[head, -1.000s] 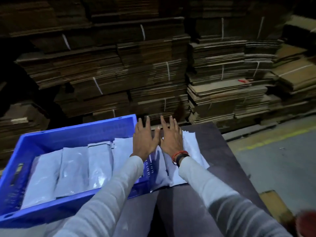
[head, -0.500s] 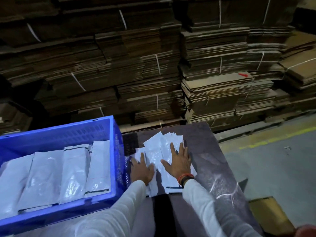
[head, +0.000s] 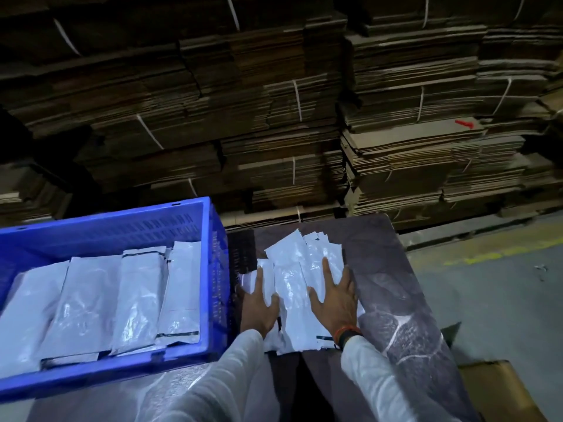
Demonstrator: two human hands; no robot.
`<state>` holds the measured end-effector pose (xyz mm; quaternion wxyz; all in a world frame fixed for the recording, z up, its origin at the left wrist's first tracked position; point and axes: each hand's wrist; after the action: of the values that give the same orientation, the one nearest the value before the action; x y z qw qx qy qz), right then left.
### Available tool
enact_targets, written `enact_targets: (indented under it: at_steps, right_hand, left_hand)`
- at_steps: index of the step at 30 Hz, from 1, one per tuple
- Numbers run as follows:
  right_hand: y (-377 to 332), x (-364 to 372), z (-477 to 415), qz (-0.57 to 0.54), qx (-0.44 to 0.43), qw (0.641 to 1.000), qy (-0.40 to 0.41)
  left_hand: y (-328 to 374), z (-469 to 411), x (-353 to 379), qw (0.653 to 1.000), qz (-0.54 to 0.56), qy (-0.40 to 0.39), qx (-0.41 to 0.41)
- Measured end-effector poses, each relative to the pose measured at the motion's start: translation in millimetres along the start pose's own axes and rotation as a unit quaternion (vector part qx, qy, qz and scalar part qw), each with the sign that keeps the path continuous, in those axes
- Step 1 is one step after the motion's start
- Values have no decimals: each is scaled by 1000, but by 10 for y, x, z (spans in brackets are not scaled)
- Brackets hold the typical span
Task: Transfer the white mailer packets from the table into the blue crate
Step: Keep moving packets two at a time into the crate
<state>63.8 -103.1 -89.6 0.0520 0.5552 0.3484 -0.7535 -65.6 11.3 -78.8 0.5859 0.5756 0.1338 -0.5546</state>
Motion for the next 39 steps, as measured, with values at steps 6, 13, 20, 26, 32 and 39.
enact_targets:
  at_steps: [6, 13, 20, 26, 32, 39]
  right_hand:
    - [-92, -205, 64, 5, -4, 998, 64]
    - [-797, -620, 91, -15, -48, 989, 138]
    - [-2037, -772, 298, -36, -122, 976, 174]
    - [-2972, -341, 680, -18, -159, 980, 119]
    - [-3322, 303, 909, 32, -152, 987, 50]
    - [-3307, 779, 795, 89, -97, 991, -21]
  left_hand:
    - [232, 54, -76, 995, -66, 57, 39]
    - [708, 136, -909, 974, -25, 170, 150]
    - [359, 165, -2096, 959, -10, 239, 155]
    - [-751, 102, -2722, 962, -58, 251, 89]
    - [-1523, -30, -2694, 978, -106, 180, 15]
    - [-1889, -314, -2379, 985, -142, 100, -19]
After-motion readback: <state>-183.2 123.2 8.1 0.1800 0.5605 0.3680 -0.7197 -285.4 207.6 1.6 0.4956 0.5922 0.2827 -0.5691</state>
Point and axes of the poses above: each hand's wrist, its own z-axis away from the middle knuckle, its own x-axis out of the palm, y = z × x, and after that the axes turned 4 degrees about -z, right-handed
